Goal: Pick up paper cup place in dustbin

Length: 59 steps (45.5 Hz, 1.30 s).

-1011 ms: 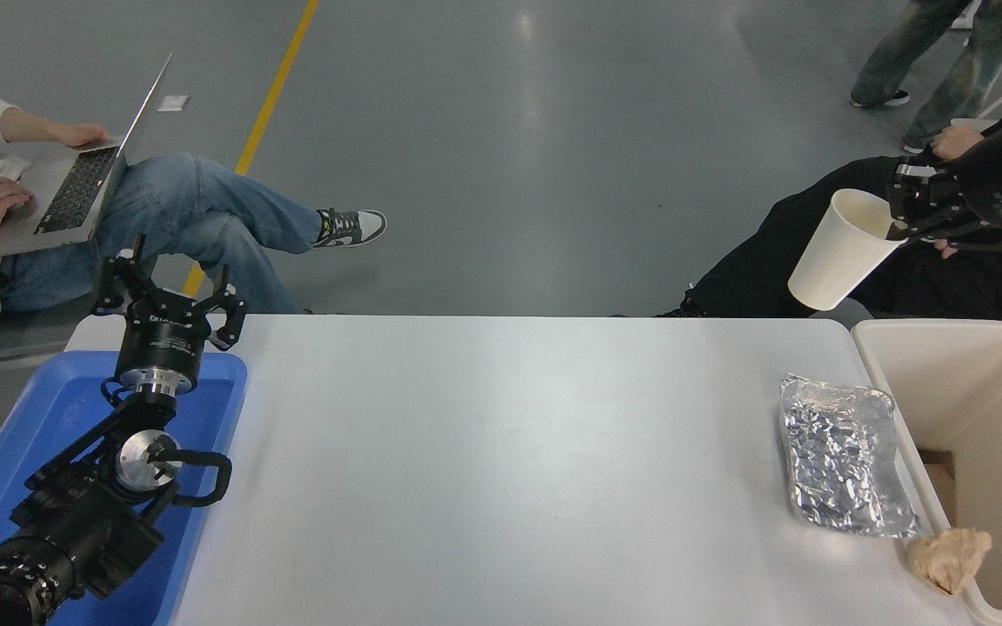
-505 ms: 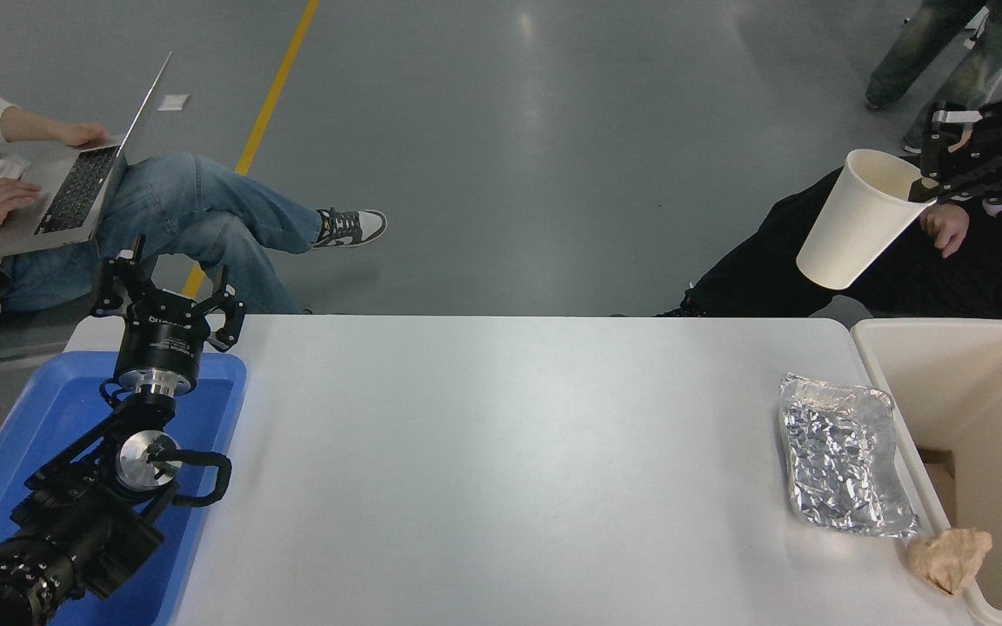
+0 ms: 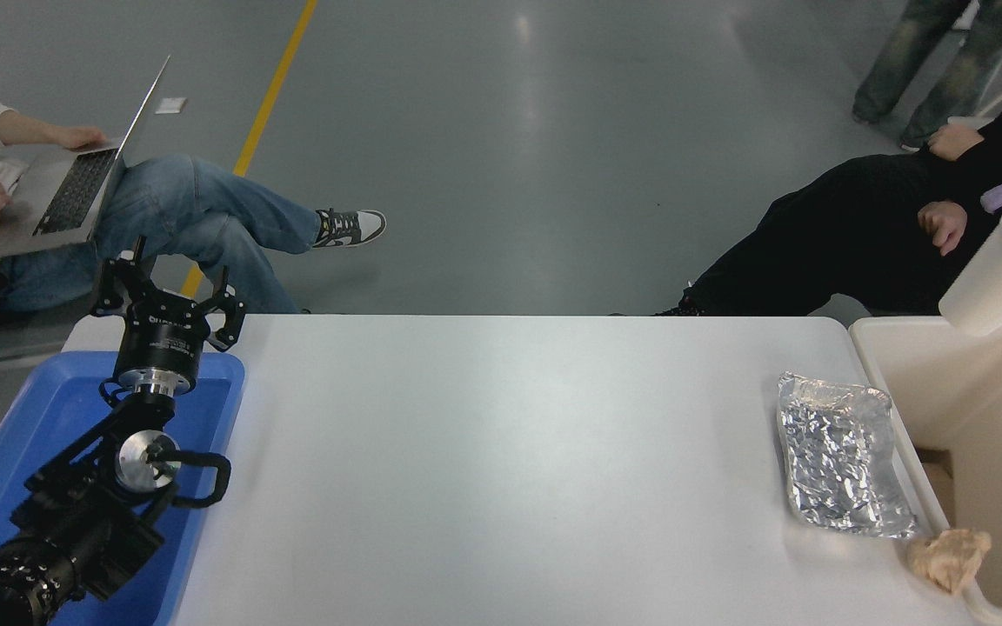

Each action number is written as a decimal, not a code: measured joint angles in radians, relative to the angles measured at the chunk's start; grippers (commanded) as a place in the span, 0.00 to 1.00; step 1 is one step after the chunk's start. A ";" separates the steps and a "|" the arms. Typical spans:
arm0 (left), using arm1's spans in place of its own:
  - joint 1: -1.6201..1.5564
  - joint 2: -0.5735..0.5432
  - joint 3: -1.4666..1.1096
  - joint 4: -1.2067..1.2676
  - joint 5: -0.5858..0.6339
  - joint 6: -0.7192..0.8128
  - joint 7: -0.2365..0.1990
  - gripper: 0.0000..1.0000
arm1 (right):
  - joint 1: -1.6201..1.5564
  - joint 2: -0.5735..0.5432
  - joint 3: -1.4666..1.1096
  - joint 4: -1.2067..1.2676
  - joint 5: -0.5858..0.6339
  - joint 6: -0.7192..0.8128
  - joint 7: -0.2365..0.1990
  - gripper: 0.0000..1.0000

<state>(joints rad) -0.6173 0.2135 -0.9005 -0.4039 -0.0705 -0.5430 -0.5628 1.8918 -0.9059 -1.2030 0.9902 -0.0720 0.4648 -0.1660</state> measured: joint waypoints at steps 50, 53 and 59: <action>0.000 0.000 0.000 -0.001 0.000 0.000 0.000 0.99 | -1.110 0.312 0.653 -0.792 0.002 -0.387 -0.009 0.00; 0.000 0.000 0.000 -0.001 0.000 0.000 0.000 0.99 | -1.121 0.320 0.658 -0.802 0.002 -0.393 -0.009 0.10; 0.000 0.000 0.000 -0.001 0.000 0.000 0.000 0.99 | -1.130 0.326 0.661 -0.801 0.003 -0.399 -0.009 0.67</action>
<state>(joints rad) -0.6178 0.2132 -0.9009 -0.4048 -0.0703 -0.5430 -0.5630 0.7614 -0.5804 -0.5417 0.1891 -0.0692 0.0654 -0.1751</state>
